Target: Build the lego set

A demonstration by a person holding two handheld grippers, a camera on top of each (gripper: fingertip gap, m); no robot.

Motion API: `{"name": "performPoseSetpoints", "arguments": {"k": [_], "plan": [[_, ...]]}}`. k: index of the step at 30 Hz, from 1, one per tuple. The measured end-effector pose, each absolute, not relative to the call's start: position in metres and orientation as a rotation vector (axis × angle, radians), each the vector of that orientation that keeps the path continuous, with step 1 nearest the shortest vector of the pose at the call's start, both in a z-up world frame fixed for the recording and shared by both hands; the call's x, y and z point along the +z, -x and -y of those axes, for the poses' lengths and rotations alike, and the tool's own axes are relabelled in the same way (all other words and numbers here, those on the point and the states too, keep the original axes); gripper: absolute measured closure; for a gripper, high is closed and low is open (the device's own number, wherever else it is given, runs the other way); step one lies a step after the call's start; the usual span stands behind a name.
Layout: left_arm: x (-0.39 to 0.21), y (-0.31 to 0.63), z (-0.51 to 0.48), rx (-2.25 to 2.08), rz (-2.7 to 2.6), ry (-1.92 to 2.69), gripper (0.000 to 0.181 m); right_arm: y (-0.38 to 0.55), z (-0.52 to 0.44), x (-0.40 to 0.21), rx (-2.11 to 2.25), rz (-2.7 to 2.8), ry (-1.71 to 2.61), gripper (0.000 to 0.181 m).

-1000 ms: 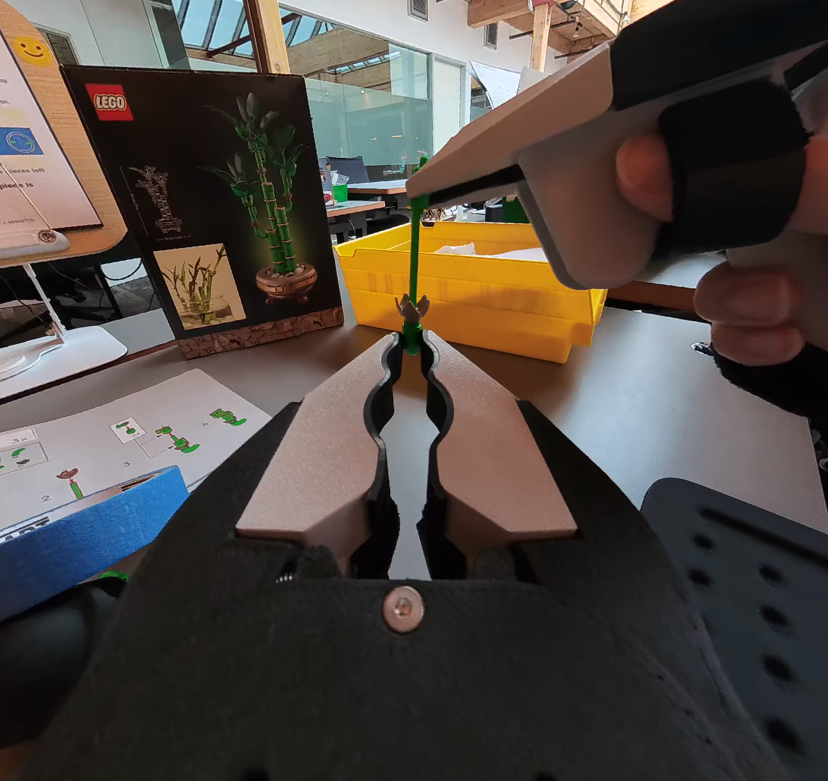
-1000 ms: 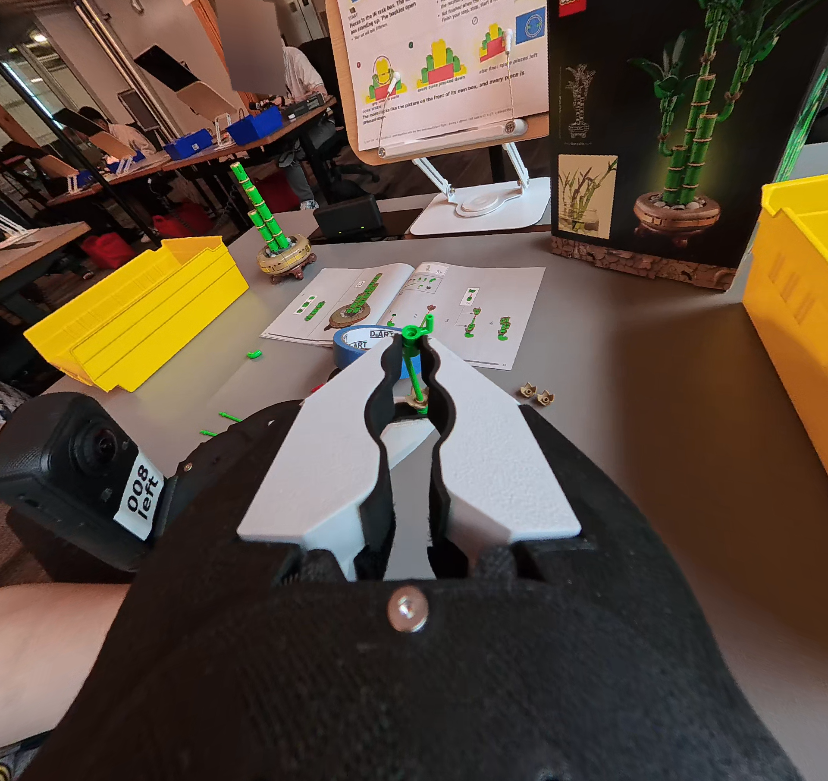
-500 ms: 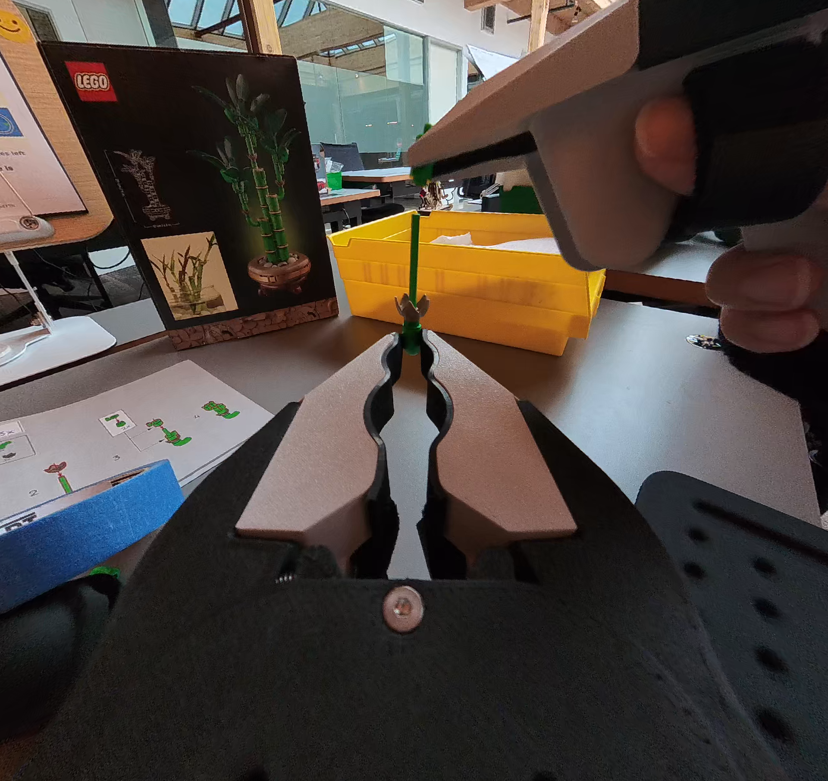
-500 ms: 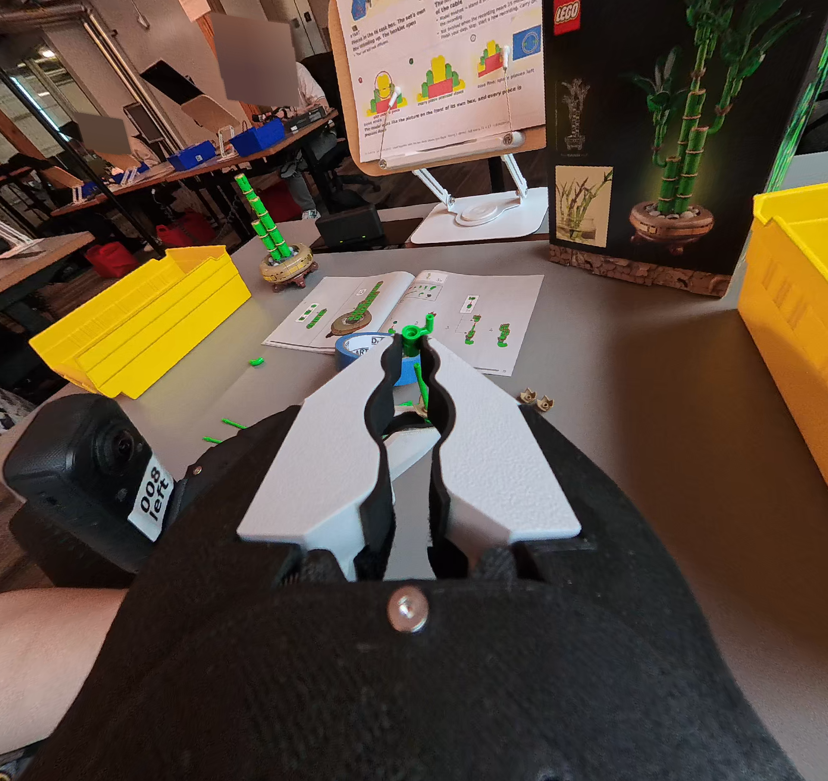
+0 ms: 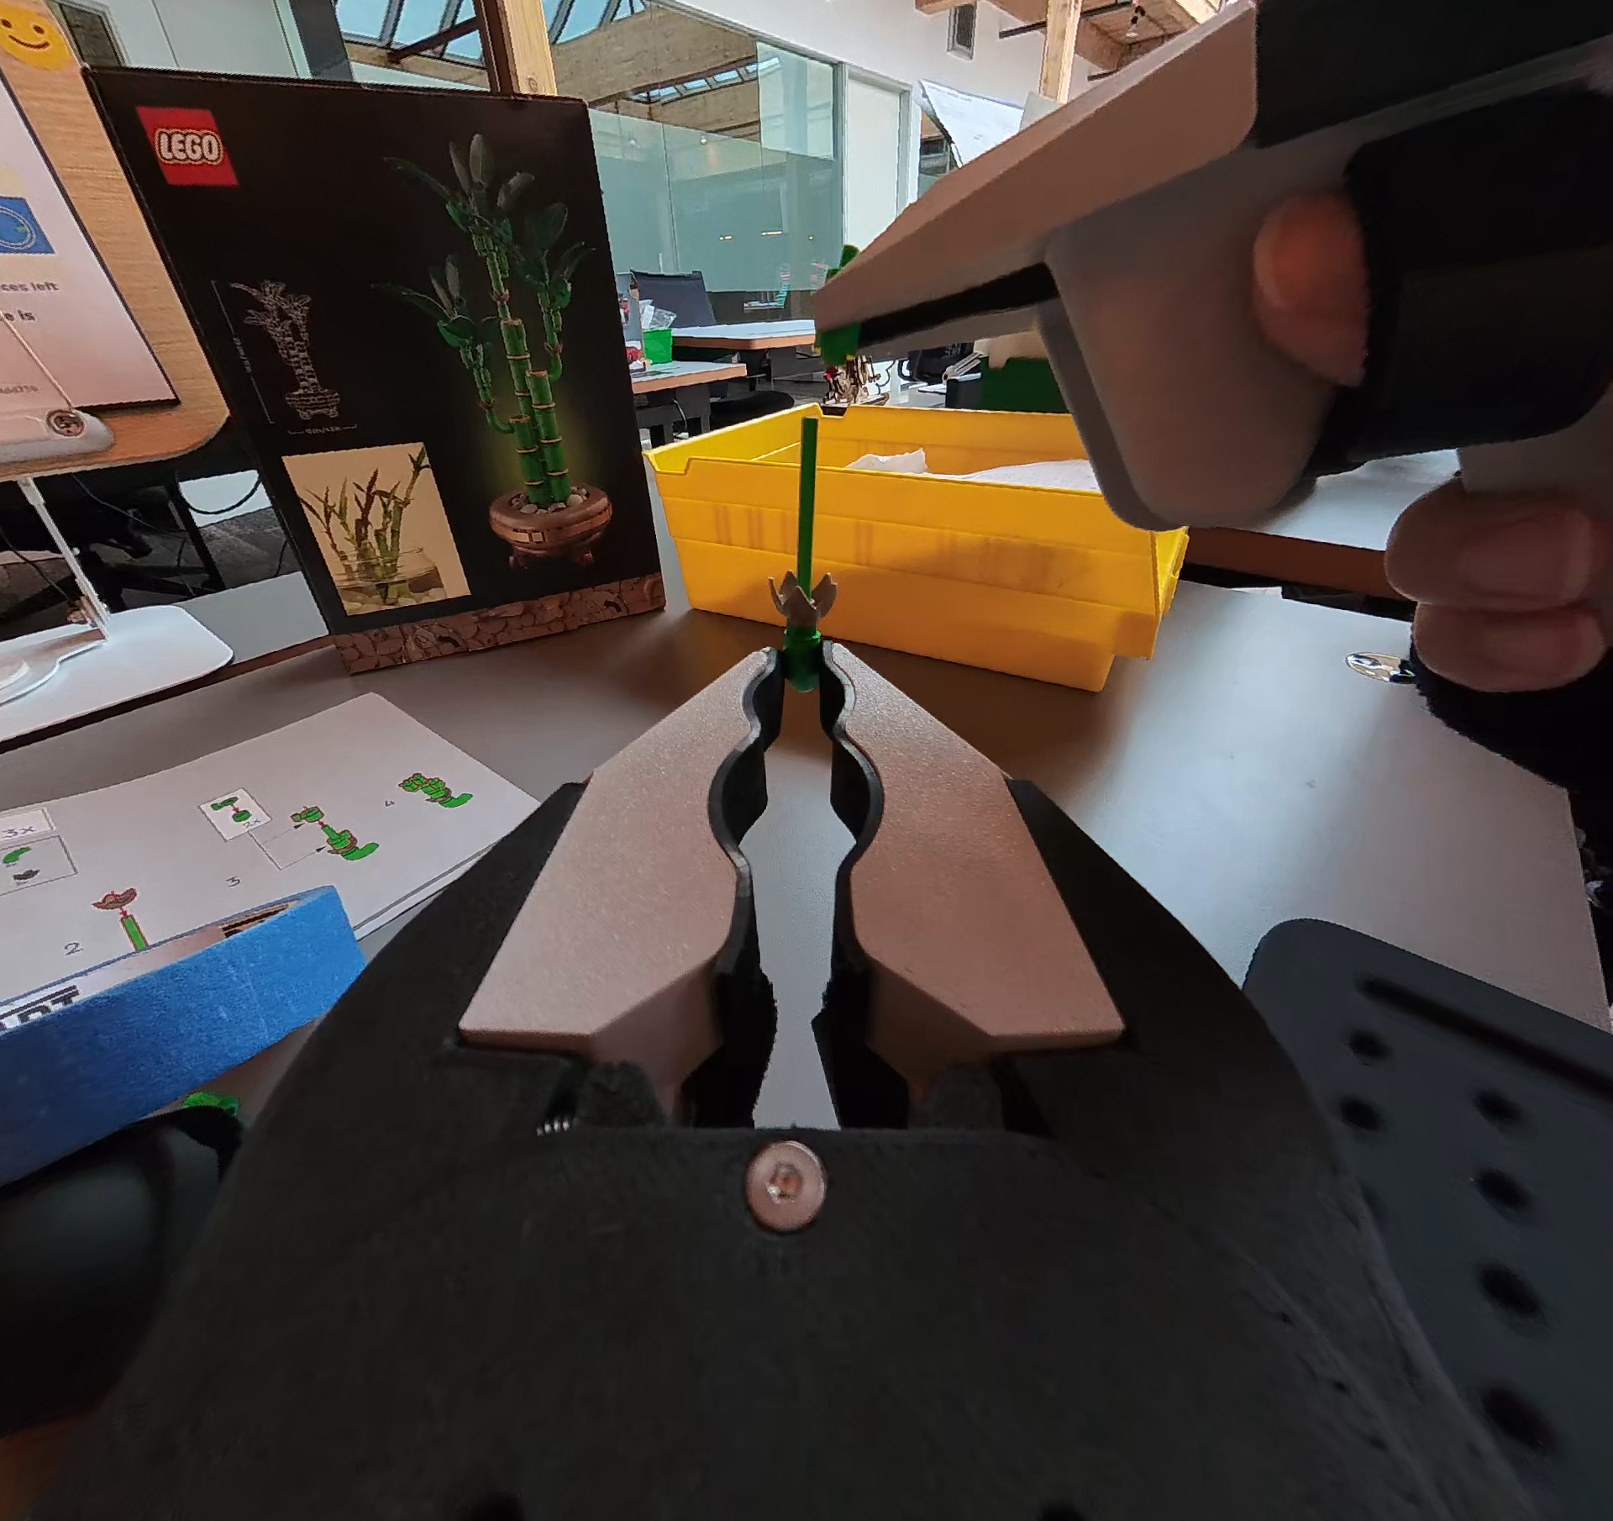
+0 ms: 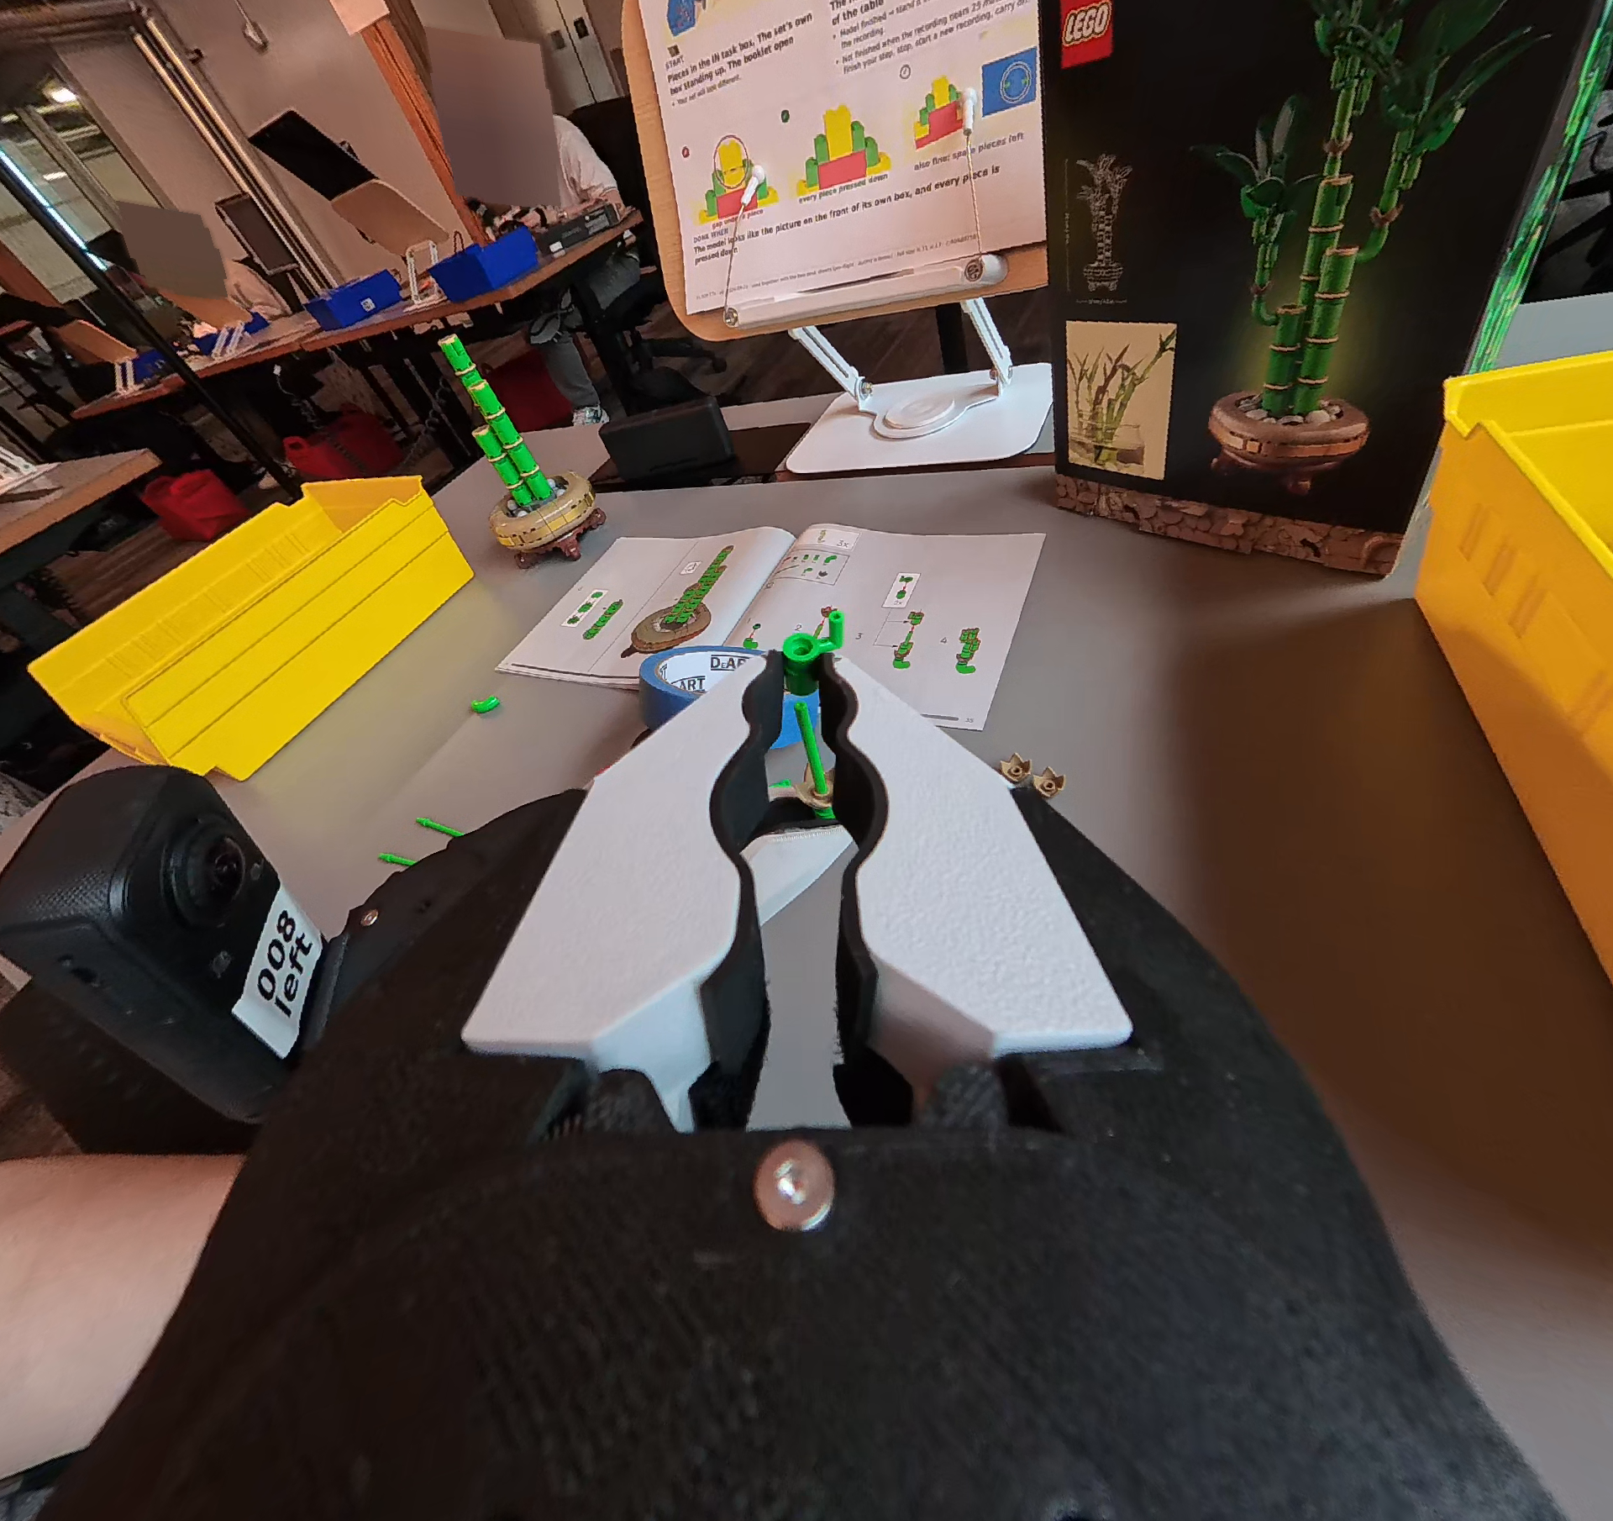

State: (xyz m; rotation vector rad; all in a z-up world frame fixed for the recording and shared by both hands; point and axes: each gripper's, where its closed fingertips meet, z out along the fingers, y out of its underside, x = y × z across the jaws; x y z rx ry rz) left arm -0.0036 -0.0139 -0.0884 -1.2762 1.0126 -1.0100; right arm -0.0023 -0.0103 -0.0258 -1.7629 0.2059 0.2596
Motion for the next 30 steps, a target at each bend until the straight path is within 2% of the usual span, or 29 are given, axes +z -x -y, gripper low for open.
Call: {"name": "performPoseSetpoints", "arguments": {"k": [20,30], "plan": [[-0.094,0.000,0.015,-1.020,-1.037,1.299,0.176,-0.001,0.007,-0.040,0.436,-0.270,1.768,0.177],[-0.100,-0.003,0.017,-1.016,-1.078,1.317,0.176,-0.002,0.009,-0.047,0.367,-0.239,1.830,0.176]]}}
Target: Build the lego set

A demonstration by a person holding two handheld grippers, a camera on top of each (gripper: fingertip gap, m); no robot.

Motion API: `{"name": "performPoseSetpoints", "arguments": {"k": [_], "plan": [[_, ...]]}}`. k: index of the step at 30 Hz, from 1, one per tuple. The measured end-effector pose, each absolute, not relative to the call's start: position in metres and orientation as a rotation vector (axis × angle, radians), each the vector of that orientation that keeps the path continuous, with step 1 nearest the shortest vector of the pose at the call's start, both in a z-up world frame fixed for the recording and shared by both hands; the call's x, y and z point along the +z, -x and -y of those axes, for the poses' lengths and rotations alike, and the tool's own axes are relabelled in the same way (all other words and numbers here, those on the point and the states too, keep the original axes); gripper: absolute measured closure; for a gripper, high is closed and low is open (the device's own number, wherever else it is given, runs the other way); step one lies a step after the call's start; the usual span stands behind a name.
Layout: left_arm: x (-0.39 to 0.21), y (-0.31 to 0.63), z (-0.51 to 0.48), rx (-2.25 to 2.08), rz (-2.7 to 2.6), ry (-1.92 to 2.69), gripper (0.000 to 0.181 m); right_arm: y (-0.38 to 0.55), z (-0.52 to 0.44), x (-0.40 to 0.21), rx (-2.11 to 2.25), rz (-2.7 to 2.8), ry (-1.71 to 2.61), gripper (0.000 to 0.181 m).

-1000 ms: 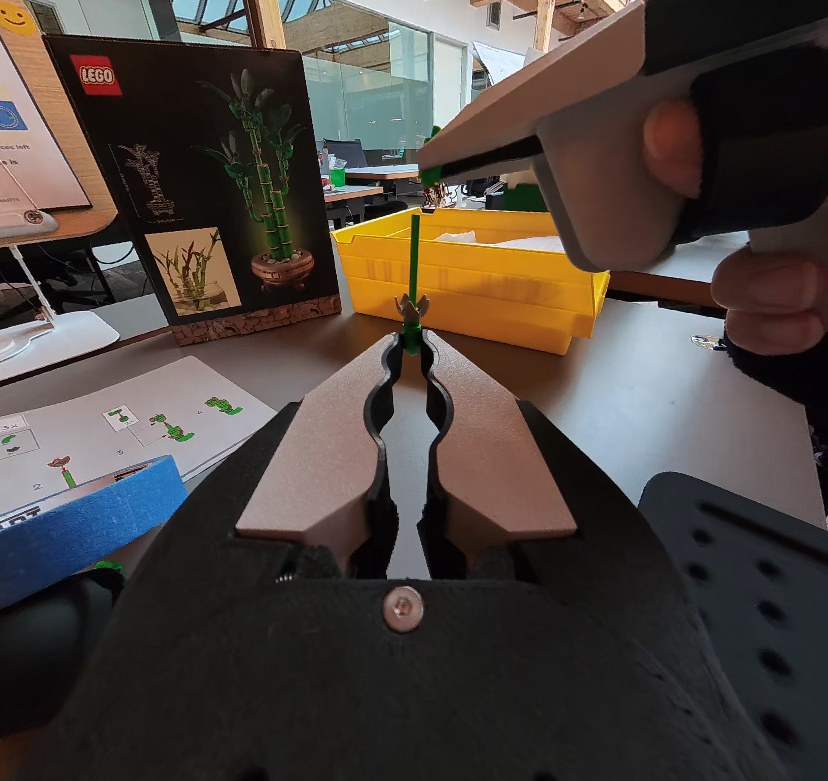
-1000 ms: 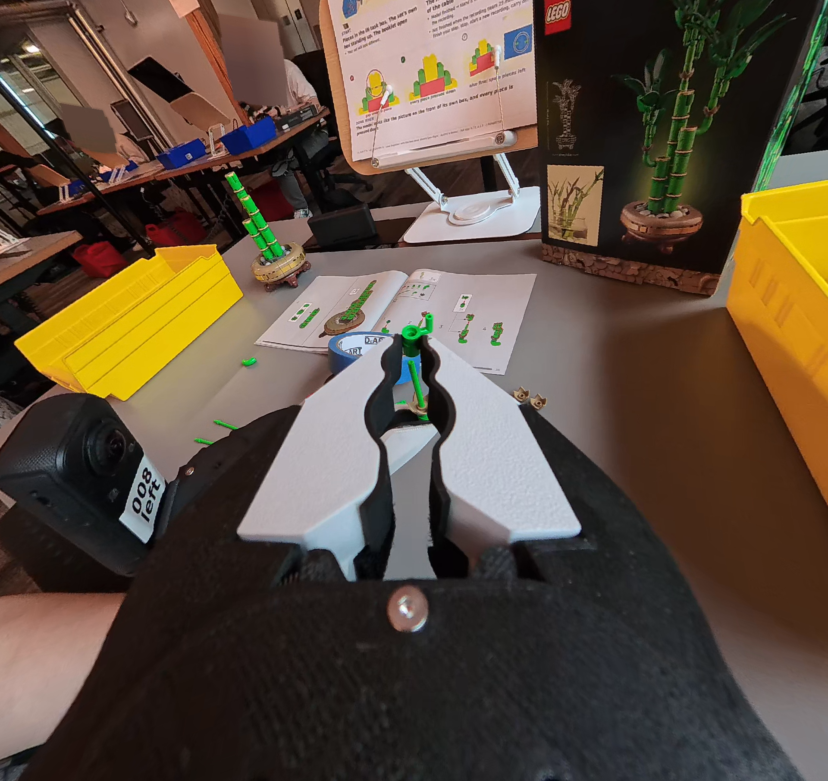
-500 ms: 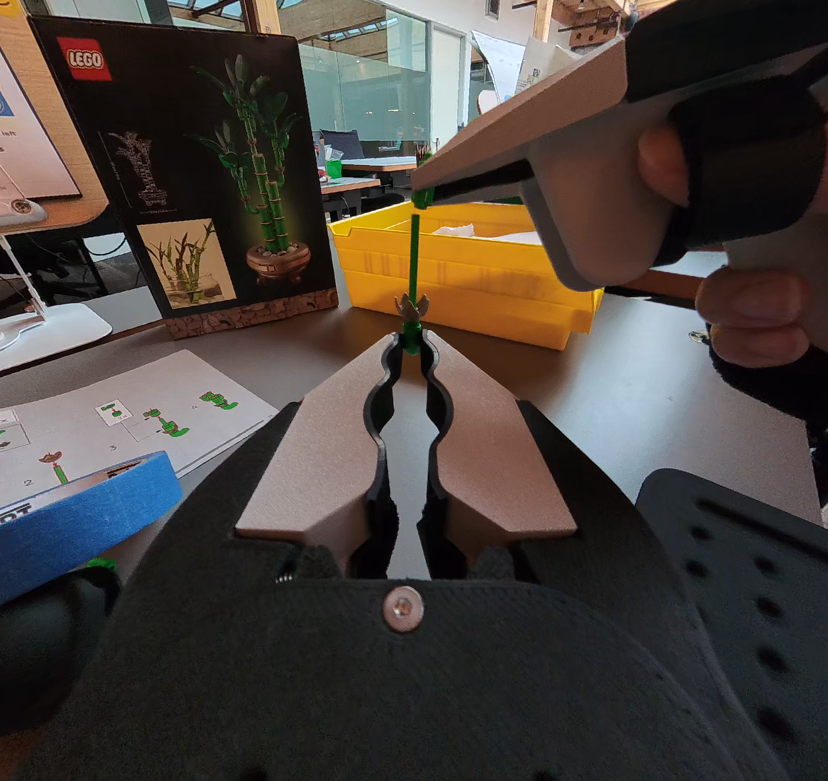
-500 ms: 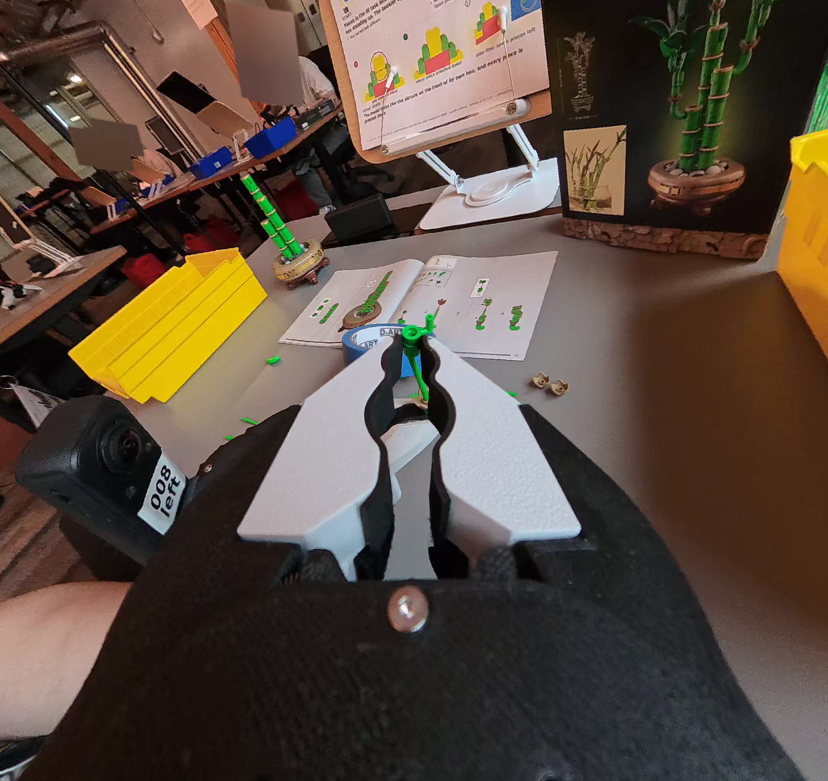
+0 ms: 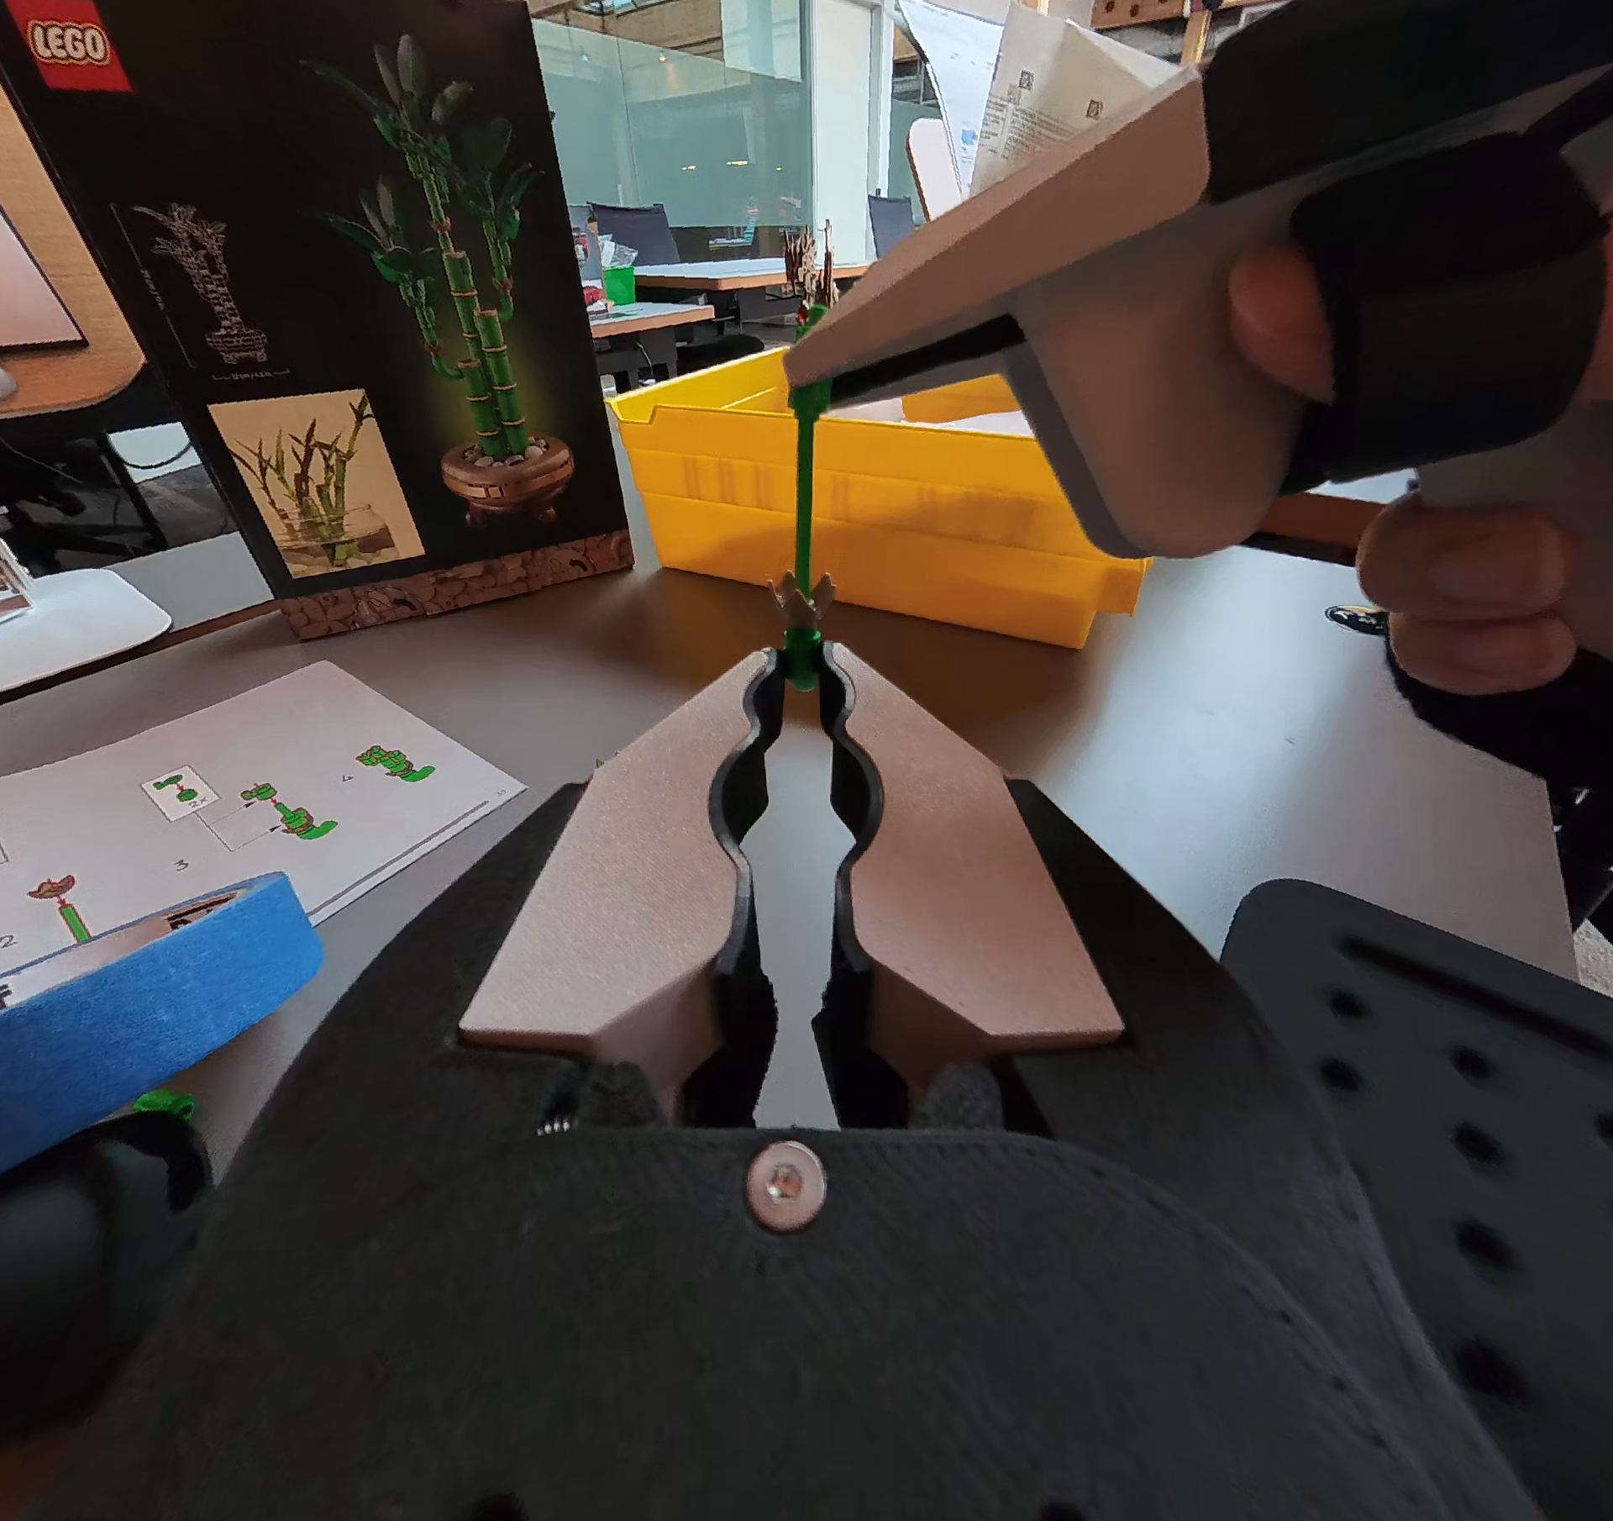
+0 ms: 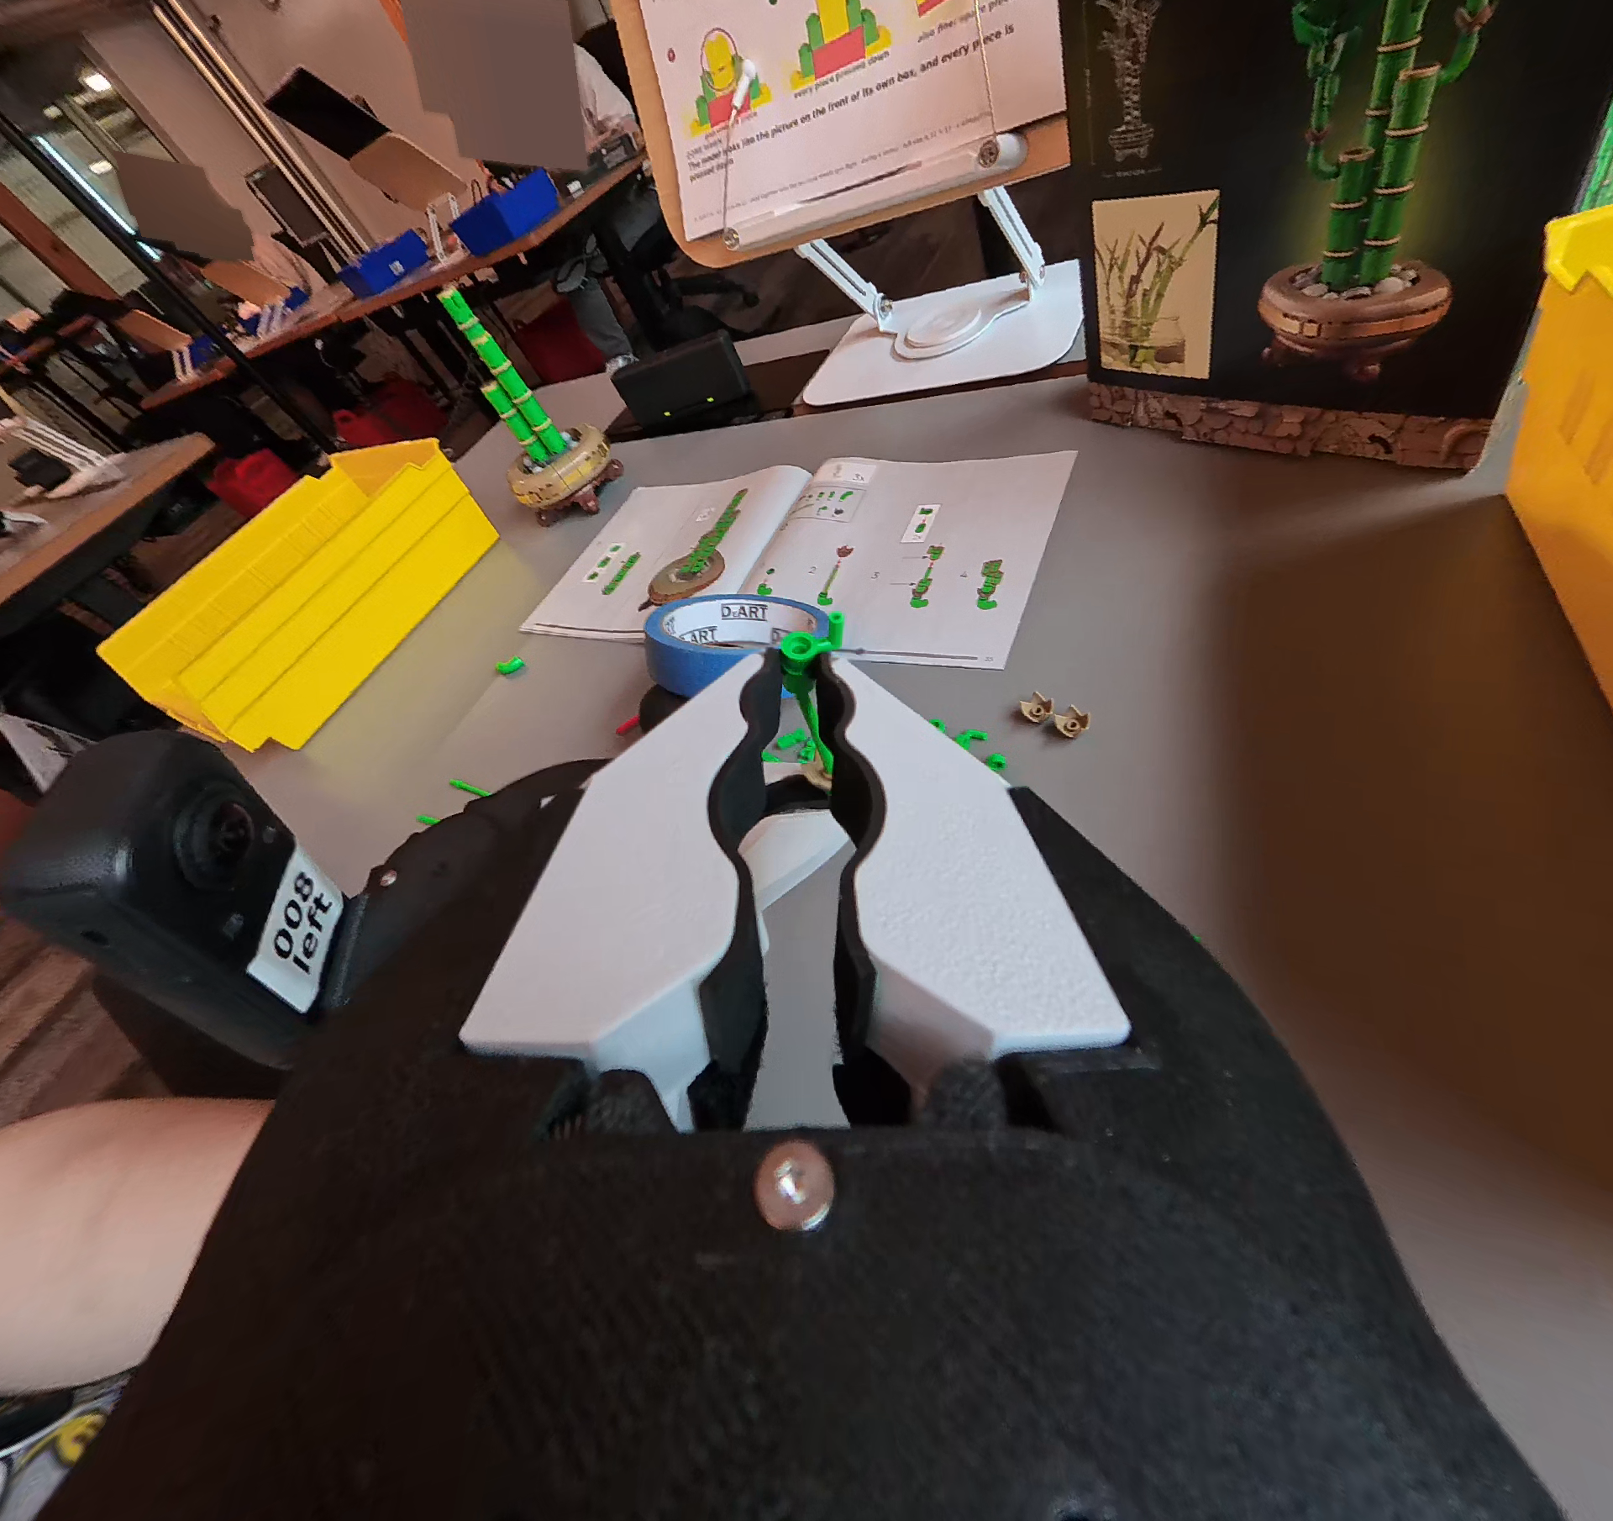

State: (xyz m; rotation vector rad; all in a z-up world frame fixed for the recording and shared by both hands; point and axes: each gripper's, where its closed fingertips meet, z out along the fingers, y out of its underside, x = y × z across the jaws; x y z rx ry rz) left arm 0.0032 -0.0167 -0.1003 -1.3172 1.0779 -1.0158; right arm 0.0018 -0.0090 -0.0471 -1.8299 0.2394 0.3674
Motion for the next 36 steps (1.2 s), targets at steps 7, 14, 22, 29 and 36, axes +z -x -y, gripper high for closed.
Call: {"name": "performPoseSetpoints", "arguments": {"k": [7,14,22,29,36], "plan": [[-0.111,-0.007,0.021,-1.019,-1.146,1.351,0.176,-0.007,0.010,-0.058,0.228,-0.202,1.919,0.176],[-0.117,-0.009,0.024,-1.026,-1.190,1.382,0.176,-0.013,0.014,-0.065,0.273,-0.227,1.968,0.176],[-0.122,-0.010,0.027,-1.035,-1.225,1.409,0.176,-0.017,0.014,-0.071,0.296,-0.255,1.995,0.176],[-0.123,-0.010,0.028,-1.048,-1.231,1.423,0.176,-0.018,0.013,-0.072,0.272,-0.251,2.007,0.176],[-0.124,-0.009,0.028,-1.057,-1.230,1.432,0.176,-0.016,0.012,-0.073,0.289,-0.258,1.994,0.176]]}}
